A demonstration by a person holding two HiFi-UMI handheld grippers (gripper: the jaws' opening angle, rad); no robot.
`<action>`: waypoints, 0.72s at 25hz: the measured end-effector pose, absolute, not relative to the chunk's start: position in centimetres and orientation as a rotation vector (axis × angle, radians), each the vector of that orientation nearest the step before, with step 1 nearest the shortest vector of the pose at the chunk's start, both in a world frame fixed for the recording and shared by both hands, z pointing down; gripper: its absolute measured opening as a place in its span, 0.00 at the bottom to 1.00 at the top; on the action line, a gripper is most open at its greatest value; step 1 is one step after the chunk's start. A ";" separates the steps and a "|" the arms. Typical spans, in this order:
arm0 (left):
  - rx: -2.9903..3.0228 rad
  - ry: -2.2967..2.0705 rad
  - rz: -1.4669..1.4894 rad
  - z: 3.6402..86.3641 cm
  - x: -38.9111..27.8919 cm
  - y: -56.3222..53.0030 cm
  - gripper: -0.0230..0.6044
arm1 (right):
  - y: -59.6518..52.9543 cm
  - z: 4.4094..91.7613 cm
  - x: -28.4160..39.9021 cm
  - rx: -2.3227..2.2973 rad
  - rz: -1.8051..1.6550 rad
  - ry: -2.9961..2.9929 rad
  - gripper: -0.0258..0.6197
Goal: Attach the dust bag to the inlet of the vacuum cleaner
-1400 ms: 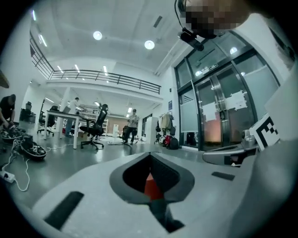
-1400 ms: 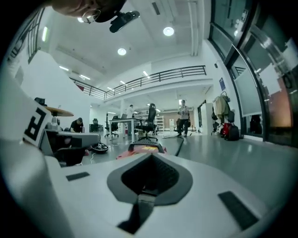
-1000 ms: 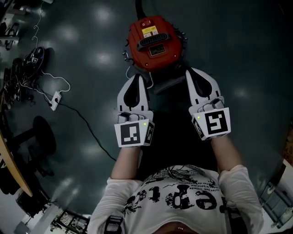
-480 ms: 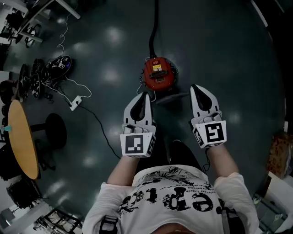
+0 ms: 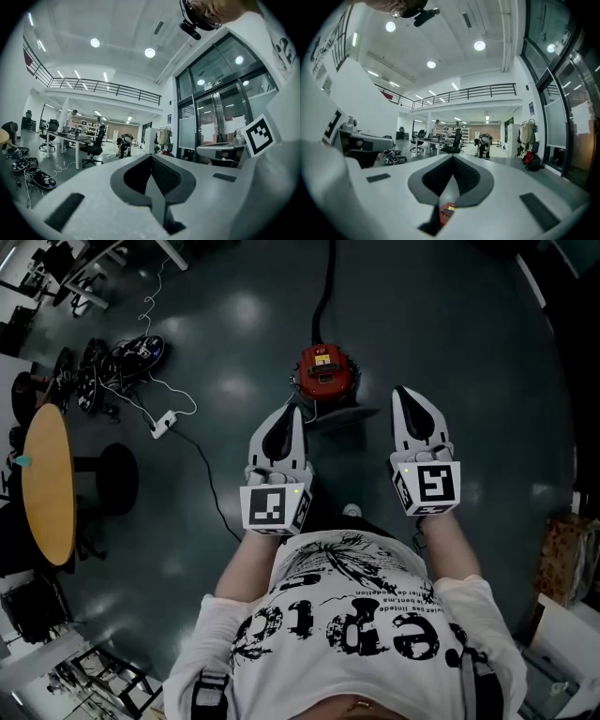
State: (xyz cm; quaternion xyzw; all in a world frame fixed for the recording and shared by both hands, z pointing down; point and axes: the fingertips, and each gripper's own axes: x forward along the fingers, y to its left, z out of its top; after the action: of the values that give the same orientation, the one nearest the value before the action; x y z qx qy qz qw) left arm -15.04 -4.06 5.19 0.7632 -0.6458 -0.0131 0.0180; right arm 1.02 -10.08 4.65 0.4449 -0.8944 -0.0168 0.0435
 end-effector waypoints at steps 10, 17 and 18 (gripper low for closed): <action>2.367 -2.221 -0.076 3.3 -12.5 4.2 0.04 | -2.7 5.5 5.4 1.330 -0.060 -2.776 0.04; 2.305 -2.224 -0.109 3.2 -12.9 6.6 0.04 | -0.2 5.7 6.2 1.313 -0.121 -2.790 0.04; 2.302 -2.223 -0.103 3.5 -13.0 6.8 0.04 | 0.1 5.8 6.3 1.309 -0.124 -2.791 0.04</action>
State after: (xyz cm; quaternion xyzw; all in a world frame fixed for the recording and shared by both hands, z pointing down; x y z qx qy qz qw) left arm -12.98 6.80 3.49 0.7186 -0.6940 -0.0322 -0.0301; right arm 6.35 0.08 5.76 0.4242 -0.9043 -0.0402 0.0282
